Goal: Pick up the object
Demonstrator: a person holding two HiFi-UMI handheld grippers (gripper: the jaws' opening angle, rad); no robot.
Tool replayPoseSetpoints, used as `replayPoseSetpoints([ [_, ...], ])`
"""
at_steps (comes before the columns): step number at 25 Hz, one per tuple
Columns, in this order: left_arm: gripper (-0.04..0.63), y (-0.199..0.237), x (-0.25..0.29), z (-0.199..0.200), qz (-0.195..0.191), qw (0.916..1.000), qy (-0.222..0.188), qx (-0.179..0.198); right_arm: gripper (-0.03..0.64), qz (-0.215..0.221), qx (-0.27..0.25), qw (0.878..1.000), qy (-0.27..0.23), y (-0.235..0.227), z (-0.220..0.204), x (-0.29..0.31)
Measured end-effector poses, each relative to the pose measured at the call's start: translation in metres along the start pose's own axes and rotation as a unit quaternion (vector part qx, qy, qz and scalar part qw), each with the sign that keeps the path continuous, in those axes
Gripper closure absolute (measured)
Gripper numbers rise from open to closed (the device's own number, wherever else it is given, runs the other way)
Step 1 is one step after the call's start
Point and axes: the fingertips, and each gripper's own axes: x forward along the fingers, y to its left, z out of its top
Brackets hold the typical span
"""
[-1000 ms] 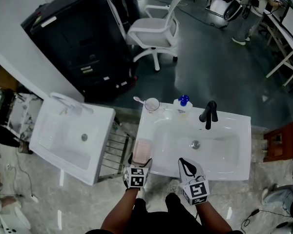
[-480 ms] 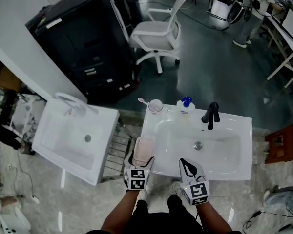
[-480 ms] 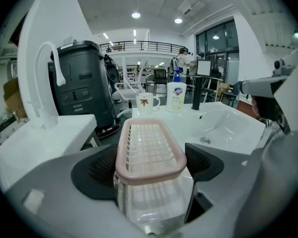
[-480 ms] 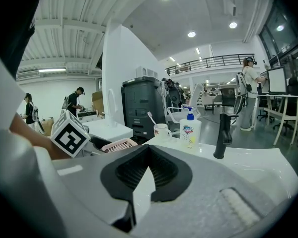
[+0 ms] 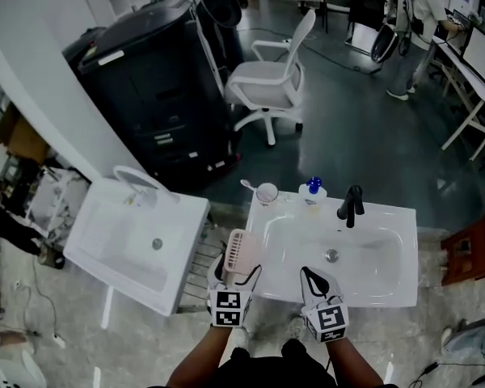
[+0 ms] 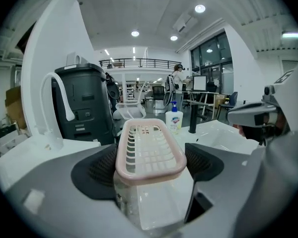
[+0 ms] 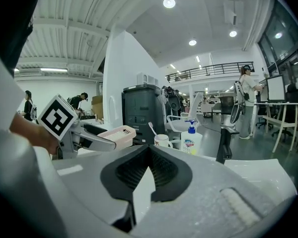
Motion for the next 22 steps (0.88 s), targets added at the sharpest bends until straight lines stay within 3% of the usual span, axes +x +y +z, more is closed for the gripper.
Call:
replayPoseSetpoints([
  [7,0.146,-0.002,-0.015,0.030,-0.012,0.9992,-0.034,0.018,0.614,-0.001,-0.024,0.999,-0.023,0.002,0.022,0.000],
  [22,0.146,0.008,-0.038,0.061,-0.014,0.9964,-0.083,0.008,0.614,-0.022,-0.068,0.994,-0.087,-0.006,0.082,-0.007],
])
